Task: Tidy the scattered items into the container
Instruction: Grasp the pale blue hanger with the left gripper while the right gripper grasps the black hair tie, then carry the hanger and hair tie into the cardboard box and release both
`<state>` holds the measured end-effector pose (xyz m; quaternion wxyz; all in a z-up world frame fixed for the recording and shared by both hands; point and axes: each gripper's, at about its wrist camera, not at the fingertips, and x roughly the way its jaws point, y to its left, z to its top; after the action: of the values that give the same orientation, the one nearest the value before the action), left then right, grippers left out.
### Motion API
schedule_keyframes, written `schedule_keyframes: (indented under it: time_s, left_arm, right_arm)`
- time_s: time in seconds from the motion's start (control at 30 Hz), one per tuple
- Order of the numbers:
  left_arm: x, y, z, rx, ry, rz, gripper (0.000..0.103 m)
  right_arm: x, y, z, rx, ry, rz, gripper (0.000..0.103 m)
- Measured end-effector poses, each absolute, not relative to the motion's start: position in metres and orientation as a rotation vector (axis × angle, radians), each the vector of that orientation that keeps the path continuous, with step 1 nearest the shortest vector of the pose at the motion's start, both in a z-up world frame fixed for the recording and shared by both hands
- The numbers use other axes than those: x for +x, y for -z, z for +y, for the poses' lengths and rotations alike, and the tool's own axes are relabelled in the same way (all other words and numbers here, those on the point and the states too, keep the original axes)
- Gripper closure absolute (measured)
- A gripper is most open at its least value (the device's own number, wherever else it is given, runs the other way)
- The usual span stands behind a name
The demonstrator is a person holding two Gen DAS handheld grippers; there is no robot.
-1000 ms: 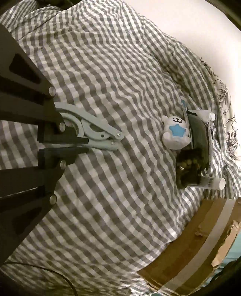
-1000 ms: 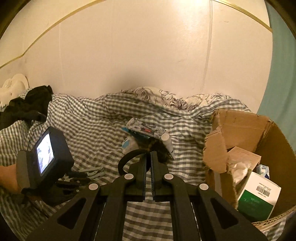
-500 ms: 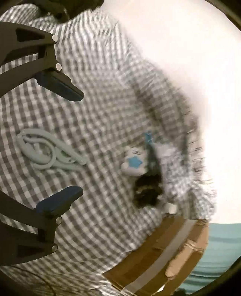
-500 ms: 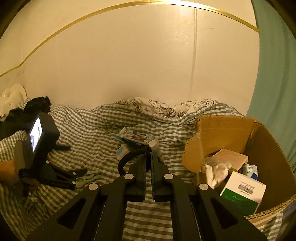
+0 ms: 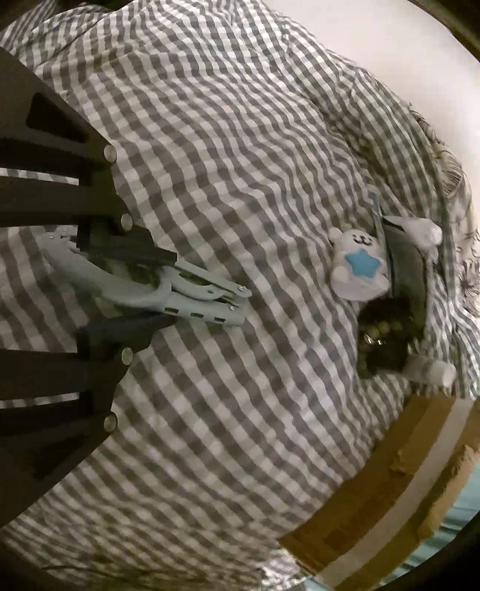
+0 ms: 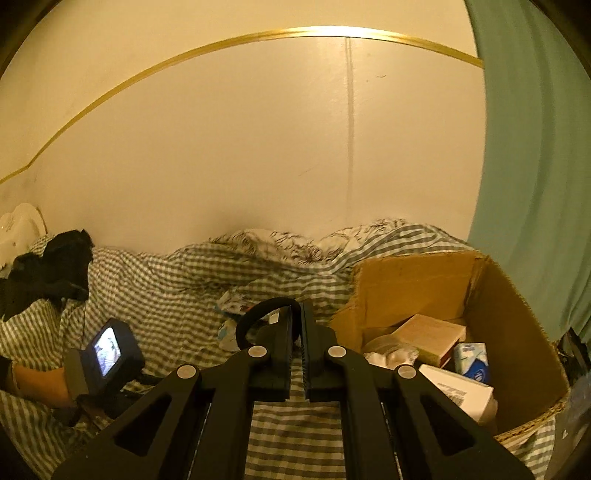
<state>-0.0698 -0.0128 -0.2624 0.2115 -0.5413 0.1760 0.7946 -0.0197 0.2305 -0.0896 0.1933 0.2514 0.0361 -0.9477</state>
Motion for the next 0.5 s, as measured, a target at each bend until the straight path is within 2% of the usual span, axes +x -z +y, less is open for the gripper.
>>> schedule_keyframes:
  time_s: [0.17, 0.5]
  left_arm:
    - [-0.062, 0.24, -0.012, -1.463, -2.243, 0.455, 0.09]
    - [-0.058, 0.15, 0.005, -1.239, -2.334, 0.311, 0.091]
  right_arm:
    - [-0.017, 0.083, 0.24, 0.693, 2.674, 0.078, 0.099]
    - [-0.005, 0.067, 0.251, 0.636, 2.707, 0.056, 0.099]
